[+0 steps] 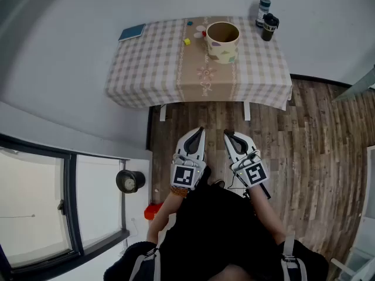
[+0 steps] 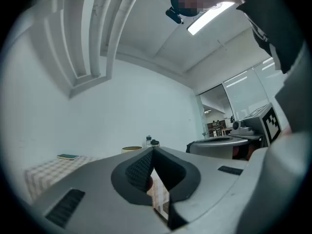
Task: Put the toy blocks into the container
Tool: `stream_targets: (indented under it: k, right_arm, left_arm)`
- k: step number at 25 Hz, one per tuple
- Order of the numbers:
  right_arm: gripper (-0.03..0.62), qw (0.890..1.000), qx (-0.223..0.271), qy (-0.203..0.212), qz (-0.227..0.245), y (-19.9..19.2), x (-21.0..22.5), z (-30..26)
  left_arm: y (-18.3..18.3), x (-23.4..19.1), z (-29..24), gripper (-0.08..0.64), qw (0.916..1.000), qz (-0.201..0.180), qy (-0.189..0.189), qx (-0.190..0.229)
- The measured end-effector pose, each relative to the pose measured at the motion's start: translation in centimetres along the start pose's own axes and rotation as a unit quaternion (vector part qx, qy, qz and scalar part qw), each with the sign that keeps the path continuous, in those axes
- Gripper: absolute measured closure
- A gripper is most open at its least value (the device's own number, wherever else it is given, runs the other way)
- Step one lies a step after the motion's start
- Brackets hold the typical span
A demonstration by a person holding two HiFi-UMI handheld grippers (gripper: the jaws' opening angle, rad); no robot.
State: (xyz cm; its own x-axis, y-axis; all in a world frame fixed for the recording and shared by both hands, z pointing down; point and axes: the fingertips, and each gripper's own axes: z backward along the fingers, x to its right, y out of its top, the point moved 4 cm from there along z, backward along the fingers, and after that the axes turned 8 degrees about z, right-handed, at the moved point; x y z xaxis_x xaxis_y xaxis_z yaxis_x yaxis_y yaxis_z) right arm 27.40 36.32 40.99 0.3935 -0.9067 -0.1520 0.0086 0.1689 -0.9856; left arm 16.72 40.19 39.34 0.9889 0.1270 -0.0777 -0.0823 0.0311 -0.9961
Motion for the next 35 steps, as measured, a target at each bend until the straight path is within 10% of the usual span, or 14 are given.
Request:
stream_targets:
  k: [35]
  right_arm:
    - [0.594,0.989,-0.051,-0.120,0.066,-1.7,7.9,-23.1]
  left_arm:
    - [0.0,-23.0,-13.6,0.569,0.9952,0.039,-0.089,-0.006]
